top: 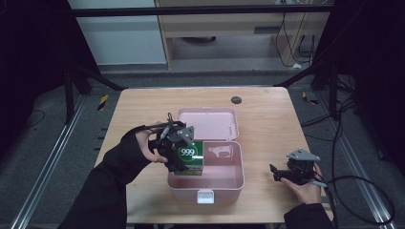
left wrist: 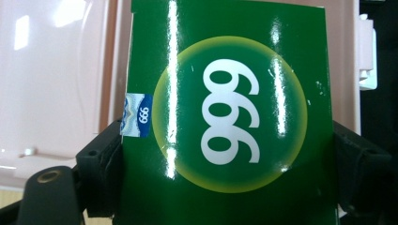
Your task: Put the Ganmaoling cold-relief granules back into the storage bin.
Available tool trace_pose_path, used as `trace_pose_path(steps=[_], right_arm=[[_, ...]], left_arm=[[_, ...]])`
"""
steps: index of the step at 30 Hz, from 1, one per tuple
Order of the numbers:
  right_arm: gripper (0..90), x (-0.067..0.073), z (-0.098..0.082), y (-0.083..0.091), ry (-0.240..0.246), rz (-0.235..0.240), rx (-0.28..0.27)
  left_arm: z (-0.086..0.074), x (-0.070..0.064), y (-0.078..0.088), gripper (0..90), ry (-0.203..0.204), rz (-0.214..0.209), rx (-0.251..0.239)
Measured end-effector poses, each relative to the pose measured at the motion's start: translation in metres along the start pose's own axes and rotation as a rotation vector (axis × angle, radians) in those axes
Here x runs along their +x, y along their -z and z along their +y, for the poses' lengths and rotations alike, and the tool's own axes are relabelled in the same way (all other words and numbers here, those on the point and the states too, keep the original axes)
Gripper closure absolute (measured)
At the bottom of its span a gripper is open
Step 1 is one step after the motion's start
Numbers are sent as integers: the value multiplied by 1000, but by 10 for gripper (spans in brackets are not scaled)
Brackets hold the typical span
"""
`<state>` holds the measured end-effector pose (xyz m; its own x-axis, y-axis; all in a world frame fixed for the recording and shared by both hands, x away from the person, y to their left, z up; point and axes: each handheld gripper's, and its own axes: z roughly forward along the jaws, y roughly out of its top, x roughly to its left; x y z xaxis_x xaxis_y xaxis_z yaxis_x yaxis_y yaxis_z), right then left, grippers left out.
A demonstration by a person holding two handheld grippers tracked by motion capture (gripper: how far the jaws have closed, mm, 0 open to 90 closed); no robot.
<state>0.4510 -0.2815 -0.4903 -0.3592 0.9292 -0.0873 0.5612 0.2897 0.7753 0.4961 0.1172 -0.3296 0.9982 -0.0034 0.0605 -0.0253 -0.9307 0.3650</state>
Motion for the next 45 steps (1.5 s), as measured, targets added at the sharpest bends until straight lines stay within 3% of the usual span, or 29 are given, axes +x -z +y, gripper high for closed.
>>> trace_pose_path(steps=[22, 37, 40, 43, 45], right_arm=[[38, 1, -1, -1, 10, 0, 6], [23, 1, -1, -2, 9, 0, 11], [22, 1, -1, -2, 13, -1, 11], [22, 1, -1, -2, 14, -2, 10], [22, 1, -1, -2, 16, -4, 12]], left_arm=[[-13, -1, -41, 150, 10, -27, 52], [-23, -4, -58, 135, 22, -29, 27], [-23, -5, -58, 110, 21, -24, 27], [-21, -4, -43, 111, 23, -14, -29], [-21, -5, -39, 114, 26, -8, -33]])
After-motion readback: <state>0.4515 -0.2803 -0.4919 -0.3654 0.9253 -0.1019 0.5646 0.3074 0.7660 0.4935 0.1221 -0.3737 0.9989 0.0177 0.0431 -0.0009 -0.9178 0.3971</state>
